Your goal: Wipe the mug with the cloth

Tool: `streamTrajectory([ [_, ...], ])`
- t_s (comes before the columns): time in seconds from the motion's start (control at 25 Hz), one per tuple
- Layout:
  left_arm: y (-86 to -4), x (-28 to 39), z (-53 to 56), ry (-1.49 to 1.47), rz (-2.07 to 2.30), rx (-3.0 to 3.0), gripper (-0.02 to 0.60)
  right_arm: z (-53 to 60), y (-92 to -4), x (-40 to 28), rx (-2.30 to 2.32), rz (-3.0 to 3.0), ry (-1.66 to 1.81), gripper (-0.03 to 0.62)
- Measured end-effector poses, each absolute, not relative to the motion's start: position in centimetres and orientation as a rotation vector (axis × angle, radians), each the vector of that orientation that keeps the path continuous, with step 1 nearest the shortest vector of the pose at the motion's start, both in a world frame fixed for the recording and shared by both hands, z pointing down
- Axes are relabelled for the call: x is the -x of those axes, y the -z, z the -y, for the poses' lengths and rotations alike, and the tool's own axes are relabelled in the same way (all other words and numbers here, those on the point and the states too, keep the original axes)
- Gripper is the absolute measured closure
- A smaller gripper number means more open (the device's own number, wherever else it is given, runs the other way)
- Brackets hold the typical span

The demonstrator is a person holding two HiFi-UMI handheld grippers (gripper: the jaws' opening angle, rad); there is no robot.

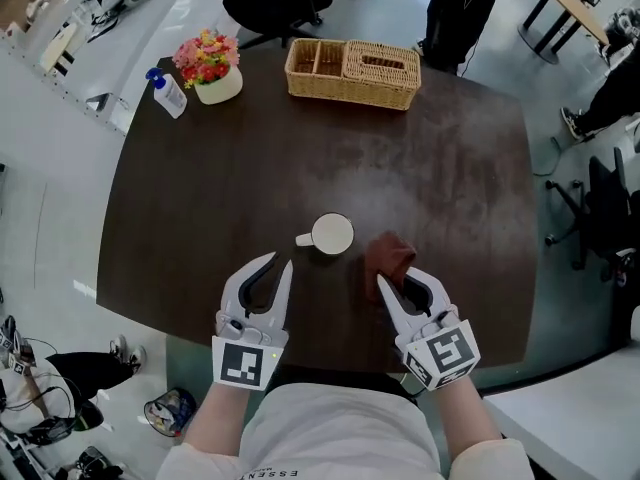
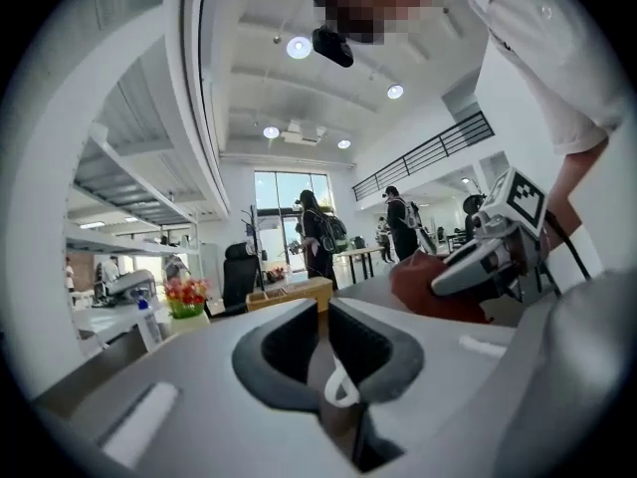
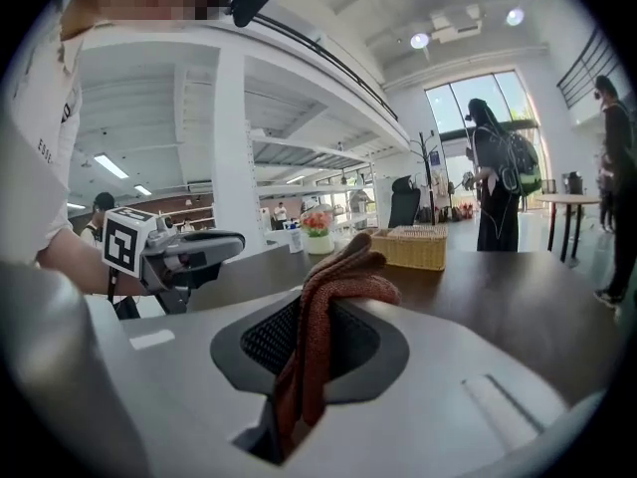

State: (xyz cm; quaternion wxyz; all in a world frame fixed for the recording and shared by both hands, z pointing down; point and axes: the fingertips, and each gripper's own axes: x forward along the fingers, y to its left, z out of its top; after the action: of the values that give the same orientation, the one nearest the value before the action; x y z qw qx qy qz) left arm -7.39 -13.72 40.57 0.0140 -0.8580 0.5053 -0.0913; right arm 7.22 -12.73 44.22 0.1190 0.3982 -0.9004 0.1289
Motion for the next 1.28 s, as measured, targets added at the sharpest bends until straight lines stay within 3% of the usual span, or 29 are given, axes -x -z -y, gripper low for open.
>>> streamTrajectory([
  [0.04, -39.2, 7.4, 13.2, 0.27, -1.602, 2.645, 0.574, 12.3, -43.2, -7.2, -1.19, 2.632, -0.331, 0.511],
  [0.08, -38.0, 7.4, 12.6, 0.253, -1.622, 2.631, 0.581, 11.8, -42.1, -7.2, -1.216, 2.628, -0.277, 0.513],
  [0.6, -29.5, 10.1, -2.0, 0.079, -1.691, 2.579, 0.581, -1.5, -33.5, -5.9, -1.551, 2.539, 0.041, 0.513],
  [0.96, -26.9, 12.7, -16.5, -0.002, -1.596, 2.611, 0.581, -16.1, -31.1, -4.5, -1.654, 2.479, 0.031, 0.513],
  [1.28, -24.7, 10.8, -25.7, -0.016, -1.468, 2.648, 0.581, -25.8, -29.4, -4.5, -1.693, 2.468, 0.042, 0.513],
])
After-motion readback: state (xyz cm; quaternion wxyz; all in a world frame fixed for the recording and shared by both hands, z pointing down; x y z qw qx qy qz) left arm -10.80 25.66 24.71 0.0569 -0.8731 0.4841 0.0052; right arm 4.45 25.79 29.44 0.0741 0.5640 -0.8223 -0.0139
